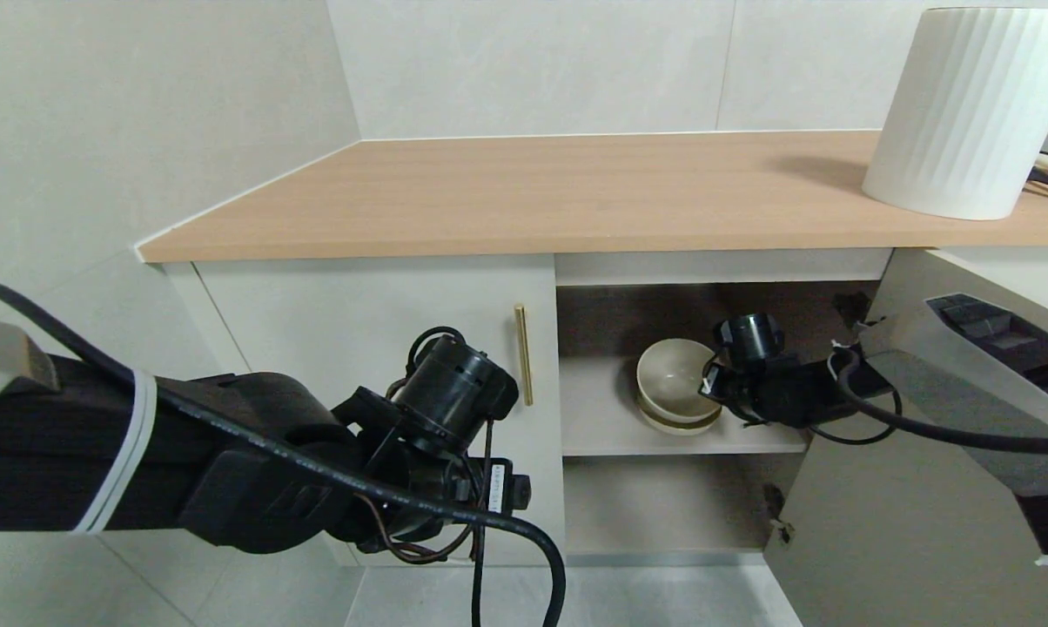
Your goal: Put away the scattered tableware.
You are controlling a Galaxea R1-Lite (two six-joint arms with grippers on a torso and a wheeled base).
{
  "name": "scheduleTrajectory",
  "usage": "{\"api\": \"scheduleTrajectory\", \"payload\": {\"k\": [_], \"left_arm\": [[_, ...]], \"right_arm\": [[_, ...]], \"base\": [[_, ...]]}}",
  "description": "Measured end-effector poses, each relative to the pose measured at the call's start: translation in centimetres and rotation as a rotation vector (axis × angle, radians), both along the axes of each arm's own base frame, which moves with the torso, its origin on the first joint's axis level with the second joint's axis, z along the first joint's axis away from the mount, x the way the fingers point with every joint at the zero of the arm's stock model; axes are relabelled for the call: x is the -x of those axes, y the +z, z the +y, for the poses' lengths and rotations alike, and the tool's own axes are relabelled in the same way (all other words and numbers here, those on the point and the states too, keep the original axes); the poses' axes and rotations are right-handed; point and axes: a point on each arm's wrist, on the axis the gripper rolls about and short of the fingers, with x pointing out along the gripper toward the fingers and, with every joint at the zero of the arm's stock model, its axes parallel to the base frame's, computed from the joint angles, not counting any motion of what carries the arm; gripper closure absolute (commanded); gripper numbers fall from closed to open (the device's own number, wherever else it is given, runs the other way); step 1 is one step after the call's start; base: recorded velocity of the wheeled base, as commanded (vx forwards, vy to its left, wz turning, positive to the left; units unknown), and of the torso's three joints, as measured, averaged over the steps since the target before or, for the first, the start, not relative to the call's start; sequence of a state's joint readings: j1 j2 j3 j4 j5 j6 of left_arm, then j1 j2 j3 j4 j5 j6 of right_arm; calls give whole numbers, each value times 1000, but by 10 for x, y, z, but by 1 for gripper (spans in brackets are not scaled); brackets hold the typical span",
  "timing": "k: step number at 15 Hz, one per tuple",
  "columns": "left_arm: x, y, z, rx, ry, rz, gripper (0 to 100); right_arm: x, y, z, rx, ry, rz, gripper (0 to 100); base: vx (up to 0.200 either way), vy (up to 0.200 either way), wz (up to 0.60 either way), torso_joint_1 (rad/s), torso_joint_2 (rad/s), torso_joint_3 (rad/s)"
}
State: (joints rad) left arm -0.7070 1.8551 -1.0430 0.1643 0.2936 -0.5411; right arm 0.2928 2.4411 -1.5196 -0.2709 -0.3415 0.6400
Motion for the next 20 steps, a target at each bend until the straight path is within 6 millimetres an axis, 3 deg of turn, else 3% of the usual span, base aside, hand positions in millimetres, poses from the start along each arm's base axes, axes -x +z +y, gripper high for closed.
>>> {"api": "scheduleTrajectory", "payload": {"k": [5, 6, 15, 17, 20], "left_arm": [[0, 0, 0, 0, 0, 1, 0], [0, 0, 0, 0, 0, 0, 0], [0, 0, 0, 2, 1, -1, 0], [1, 4, 1, 10, 2, -10, 0], [7, 18, 10, 37, 11, -40, 0]], "right_arm": [[1, 0, 1, 1, 3, 2, 100], [1, -1, 1, 1, 3, 3, 0], [4, -3, 1, 5, 5, 17, 0], [13, 0, 2, 11, 21, 43, 0], [46, 18, 4, 22, 92, 98, 0]], "base": [[0, 0, 0, 0, 0, 0], [0, 0, 0, 0, 0, 0], [0, 0, 0, 0, 0, 0], [0, 0, 0, 0, 0, 0], [0, 0, 0, 0, 0, 0]]}}
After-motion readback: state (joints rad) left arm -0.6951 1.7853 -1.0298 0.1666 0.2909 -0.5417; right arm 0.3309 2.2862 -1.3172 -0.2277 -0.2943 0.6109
